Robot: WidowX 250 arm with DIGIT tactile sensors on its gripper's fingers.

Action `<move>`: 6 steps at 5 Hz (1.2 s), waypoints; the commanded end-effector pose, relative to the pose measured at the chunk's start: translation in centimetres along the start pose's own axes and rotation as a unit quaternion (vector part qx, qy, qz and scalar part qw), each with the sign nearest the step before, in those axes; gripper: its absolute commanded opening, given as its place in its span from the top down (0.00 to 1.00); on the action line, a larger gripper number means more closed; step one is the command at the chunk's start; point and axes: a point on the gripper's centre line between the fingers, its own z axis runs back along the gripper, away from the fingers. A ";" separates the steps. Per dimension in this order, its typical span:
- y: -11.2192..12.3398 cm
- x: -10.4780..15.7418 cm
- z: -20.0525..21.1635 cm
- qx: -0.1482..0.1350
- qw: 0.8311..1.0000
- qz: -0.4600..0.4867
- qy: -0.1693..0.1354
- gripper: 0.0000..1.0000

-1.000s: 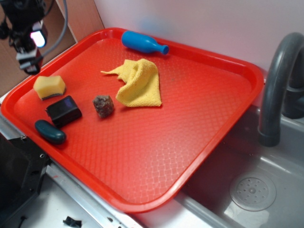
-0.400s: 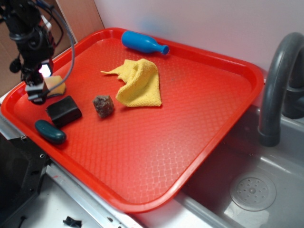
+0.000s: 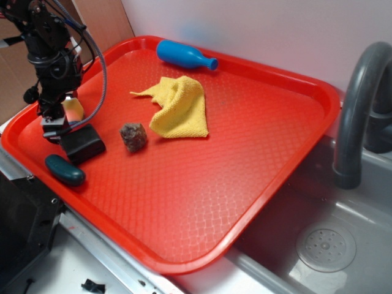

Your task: Grab the green sponge.

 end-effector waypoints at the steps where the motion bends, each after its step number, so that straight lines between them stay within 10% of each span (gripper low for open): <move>1: 0.2 0.4 2.2 -0.001 0.998 0.070 0.007 1.00; 3: -2.5 1.3 12.8 -0.015 0.956 0.294 -0.007 1.00; 6: -8.7 4.8 20.7 -0.060 0.948 0.302 -0.076 1.00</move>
